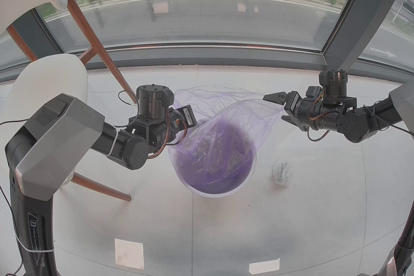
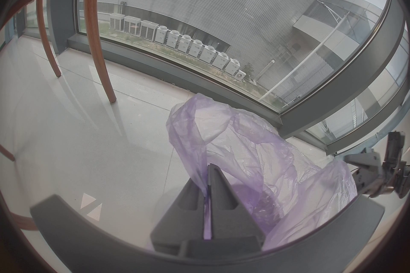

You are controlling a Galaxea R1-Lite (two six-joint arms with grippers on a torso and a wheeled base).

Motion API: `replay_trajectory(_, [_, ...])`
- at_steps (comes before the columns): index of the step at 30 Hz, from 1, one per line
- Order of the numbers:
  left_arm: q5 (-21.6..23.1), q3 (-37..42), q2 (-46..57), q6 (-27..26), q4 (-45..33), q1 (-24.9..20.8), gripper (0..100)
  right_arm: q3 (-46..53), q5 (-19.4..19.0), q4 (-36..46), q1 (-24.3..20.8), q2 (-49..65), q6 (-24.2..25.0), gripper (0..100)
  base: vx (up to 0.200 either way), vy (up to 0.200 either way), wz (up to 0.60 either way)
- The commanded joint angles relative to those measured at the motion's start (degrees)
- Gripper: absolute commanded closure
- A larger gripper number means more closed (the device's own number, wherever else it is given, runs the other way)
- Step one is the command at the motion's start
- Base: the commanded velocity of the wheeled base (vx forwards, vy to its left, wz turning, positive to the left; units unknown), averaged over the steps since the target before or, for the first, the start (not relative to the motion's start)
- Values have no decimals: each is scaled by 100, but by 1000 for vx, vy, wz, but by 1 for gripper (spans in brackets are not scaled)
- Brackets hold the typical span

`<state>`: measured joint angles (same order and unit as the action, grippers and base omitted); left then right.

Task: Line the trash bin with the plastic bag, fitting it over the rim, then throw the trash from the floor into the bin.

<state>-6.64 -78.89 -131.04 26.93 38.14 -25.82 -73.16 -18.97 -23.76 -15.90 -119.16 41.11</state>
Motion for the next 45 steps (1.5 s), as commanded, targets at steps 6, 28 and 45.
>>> replay_trajectory(6, [-12,14,26,-21,35,-90,100,434,-98,144,-827,781,820,0,0,0,0])
replay_trajectory(28, [-118,22,140,-30,44,-204,100,-1394,-89,1119,-933,-485,1444,0,0,0,0])
replay_trajectory(45, [-118,22,149,-30,44,-195,100,-2141,-98,2684,-1003,-432,1426,100,0,0,0])
